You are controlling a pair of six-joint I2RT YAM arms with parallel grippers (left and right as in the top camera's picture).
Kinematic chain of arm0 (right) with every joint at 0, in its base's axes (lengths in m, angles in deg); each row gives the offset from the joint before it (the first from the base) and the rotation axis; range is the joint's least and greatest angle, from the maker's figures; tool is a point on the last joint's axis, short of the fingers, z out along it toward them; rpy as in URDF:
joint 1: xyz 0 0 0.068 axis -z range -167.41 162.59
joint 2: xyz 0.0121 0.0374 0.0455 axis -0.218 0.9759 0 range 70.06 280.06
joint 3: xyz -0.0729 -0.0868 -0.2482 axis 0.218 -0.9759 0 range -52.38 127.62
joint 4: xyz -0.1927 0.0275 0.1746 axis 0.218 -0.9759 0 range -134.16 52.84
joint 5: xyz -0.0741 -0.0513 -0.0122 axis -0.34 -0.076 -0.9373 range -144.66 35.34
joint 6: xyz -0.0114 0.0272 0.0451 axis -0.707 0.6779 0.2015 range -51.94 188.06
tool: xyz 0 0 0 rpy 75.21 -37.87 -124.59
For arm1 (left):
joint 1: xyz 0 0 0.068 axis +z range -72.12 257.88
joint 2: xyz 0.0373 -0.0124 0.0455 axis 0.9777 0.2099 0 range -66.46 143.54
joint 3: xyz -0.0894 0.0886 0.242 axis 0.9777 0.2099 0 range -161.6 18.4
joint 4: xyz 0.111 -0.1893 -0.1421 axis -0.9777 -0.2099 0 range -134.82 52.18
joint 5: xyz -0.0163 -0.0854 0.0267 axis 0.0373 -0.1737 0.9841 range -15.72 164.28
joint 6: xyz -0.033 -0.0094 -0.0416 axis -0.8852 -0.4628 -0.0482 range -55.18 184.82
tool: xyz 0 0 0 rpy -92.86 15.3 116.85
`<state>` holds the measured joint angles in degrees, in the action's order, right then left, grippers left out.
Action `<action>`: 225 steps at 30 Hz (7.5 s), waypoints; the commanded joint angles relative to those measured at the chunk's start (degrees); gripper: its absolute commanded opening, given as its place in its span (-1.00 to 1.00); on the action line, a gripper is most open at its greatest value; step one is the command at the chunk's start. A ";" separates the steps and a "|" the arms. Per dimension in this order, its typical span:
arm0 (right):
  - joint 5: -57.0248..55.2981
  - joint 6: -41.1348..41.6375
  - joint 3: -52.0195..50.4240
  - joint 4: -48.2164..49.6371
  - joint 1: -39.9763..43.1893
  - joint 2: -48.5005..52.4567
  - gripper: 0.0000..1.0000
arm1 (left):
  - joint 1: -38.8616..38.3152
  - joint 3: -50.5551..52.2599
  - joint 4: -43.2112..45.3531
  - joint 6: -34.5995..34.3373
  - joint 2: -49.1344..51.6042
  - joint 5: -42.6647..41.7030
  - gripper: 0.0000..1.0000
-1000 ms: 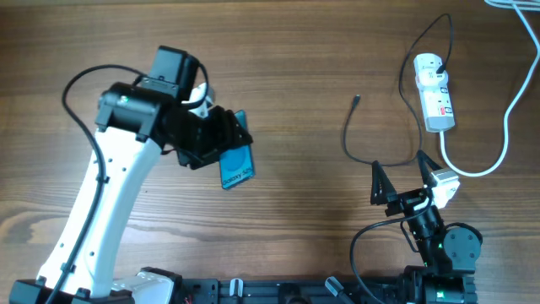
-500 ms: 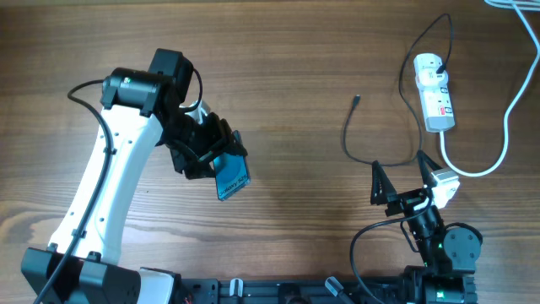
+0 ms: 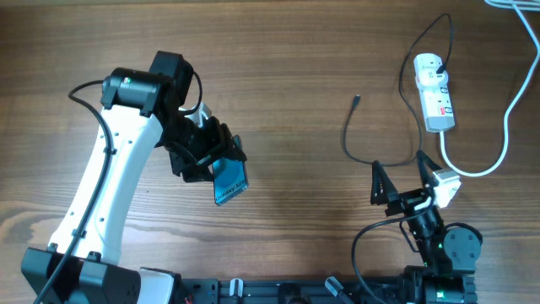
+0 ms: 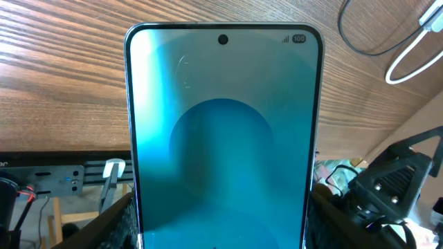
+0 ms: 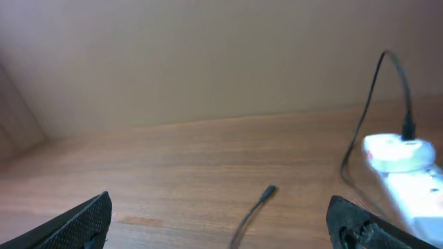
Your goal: Plug charger to phone and switch on socket
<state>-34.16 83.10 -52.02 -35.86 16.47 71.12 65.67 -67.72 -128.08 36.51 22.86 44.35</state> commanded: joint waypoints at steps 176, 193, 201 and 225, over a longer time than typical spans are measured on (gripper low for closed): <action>-36.96 82.64 42.05 3.13 -56.43 65.59 -0.91 | 3.67 38.14 63.06 -68.24 -25.00 -19.17 0.62; -30.69 93.39 42.05 4.37 -56.43 68.72 -0.91 | -0.79 38.14 67.43 -71.32 -25.00 -5.35 0.03; -29.35 97.66 42.05 5.55 -56.41 68.87 -0.91 | -2.49 38.14 67.36 -66.36 -25.00 -3.08 -0.30; -28.92 103.62 42.05 4.85 -56.43 68.85 -0.64 | -4.31 38.14 71.45 -68.39 -25.03 2.60 -0.91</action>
<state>-65.01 187.97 -10.61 -30.38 -39.05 139.93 60.78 -28.84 -58.53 -26.77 -2.17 44.06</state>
